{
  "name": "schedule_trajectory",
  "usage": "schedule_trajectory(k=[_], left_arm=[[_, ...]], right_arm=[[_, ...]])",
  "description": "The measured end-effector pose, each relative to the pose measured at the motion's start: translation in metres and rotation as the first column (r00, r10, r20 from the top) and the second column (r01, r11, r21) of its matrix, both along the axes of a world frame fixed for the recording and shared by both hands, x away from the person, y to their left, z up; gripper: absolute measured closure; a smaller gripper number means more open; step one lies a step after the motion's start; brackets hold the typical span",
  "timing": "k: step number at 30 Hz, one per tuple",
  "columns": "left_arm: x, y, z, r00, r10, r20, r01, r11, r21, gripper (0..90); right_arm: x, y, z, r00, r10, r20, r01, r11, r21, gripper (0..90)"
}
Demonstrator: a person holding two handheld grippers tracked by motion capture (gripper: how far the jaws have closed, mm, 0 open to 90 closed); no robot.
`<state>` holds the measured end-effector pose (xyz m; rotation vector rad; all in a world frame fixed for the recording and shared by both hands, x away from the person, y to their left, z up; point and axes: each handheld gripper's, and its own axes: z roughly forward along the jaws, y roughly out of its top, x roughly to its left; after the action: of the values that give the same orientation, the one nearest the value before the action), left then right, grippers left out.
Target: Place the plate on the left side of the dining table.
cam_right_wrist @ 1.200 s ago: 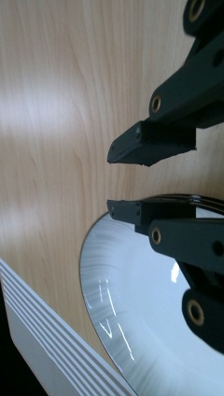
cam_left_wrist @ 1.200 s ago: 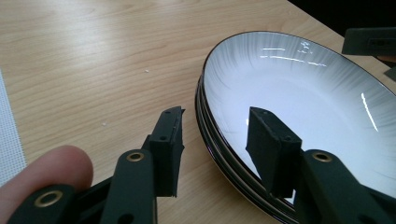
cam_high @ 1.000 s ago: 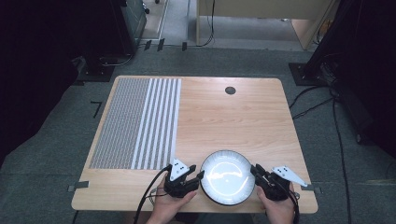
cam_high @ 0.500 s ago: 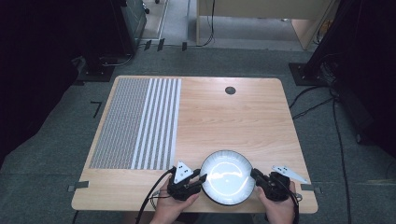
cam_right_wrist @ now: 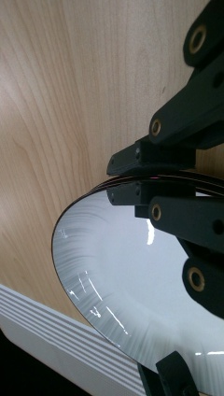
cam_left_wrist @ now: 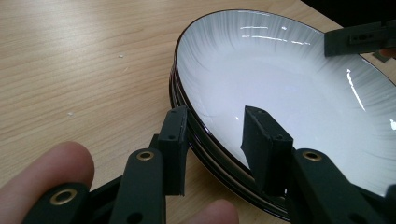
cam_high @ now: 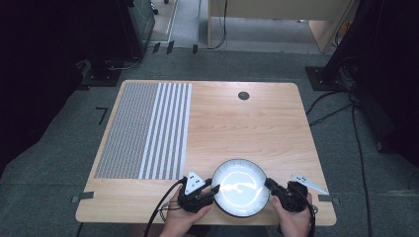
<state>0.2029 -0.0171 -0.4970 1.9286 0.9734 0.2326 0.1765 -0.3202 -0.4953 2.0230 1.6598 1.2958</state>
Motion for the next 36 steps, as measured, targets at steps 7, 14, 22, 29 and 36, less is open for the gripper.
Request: schedule_trajectory(k=[7,14,22,29,36], left_arm=[[0.0,0.0,0.0,1.0,-0.001,0.002,0.001,1.0,-0.006,60.1],[-0.001,0.001,0.0,0.9999,-0.009,0.008,0.009,0.9998,-0.018,58.7],[0.0,0.001,-0.001,0.9999,-0.016,-0.007,0.015,0.9995,-0.029,54.8],[0.001,0.001,-0.002,0.9996,-0.018,-0.021,0.017,0.9992,-0.037,52.3],[0.001,0.001,-0.002,0.9997,-0.018,-0.019,0.017,0.9993,-0.032,51.9]], right_arm=[[0.0,-0.004,-0.002,1.0,-0.004,-0.006,0.005,0.999,0.043,84.9],[0.001,-0.008,-0.004,1.0,0.001,-0.009,-0.001,0.996,0.09,84.8],[0.001,-0.012,-0.006,0.9999,0.001,-0.014,0.001,0.99,0.143,84.5],[0.002,-0.016,-0.007,0.9998,0.004,-0.019,0.0,0.983,0.185,84.2],[0.004,-0.021,-0.009,0.9993,0.022,-0.03,-0.015,0.975,0.221,83.7]])
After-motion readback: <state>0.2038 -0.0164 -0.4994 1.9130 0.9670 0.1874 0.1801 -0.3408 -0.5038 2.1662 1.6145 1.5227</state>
